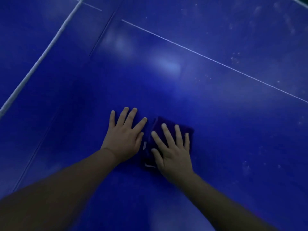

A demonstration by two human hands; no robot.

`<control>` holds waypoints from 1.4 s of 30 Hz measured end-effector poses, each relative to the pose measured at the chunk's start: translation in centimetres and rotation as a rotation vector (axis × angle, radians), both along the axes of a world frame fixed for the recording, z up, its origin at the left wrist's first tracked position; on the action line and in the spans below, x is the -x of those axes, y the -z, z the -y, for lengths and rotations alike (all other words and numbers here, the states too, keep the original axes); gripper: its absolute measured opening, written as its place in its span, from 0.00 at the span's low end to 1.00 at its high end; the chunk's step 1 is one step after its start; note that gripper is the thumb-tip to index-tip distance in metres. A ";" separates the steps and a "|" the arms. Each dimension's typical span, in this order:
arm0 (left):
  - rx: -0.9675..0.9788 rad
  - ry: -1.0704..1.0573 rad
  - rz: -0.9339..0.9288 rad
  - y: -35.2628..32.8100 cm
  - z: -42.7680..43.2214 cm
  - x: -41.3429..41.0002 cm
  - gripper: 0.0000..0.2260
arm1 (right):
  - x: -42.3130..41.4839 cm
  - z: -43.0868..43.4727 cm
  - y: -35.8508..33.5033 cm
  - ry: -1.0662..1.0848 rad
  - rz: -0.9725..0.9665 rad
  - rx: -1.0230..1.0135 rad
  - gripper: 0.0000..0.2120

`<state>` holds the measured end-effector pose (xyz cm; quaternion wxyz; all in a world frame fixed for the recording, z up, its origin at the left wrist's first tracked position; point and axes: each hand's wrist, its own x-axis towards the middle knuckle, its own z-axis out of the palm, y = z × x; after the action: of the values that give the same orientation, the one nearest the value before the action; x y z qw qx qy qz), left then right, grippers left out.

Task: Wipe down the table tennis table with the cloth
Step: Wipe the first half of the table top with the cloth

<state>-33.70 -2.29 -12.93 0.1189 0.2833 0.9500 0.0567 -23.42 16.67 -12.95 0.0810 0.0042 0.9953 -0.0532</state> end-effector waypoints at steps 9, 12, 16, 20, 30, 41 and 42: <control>0.004 0.081 -0.015 0.2 -3.2 5.3 0.26 | 21.7 -11.9 0.5 0.297 0.013 -0.011 0.28; 0.003 0.069 -0.020 0.1 -5.1 6.6 0.26 | 23.3 -11.9 0.5 0.384 0.051 0.019 0.29; -0.003 0.061 -0.009 0.1 -6.8 7.8 0.26 | 14.5 -7.6 0.9 0.223 -0.061 -0.021 0.28; -0.020 0.062 -0.020 0.2 -8.2 9.5 0.26 | 14.5 -10.0 0.8 0.175 -0.045 -0.002 0.27; -0.065 0.071 -0.015 0.7 -9.0 11.0 0.26 | 27.8 -14.7 0.5 0.451 0.055 0.027 0.31; -0.105 0.055 0.005 0.5 -9.3 11.3 0.27 | 33.2 -13.1 0.4 0.393 0.039 0.047 0.28; -0.127 0.043 0.003 0.4 -9.3 11.3 0.27 | 32.4 -11.7 0.5 0.337 0.014 0.042 0.28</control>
<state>-44.99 6.97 -13.31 0.1036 0.3107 0.9379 0.1145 -55.77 28.33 -13.41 0.0778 0.1696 0.9786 -0.0869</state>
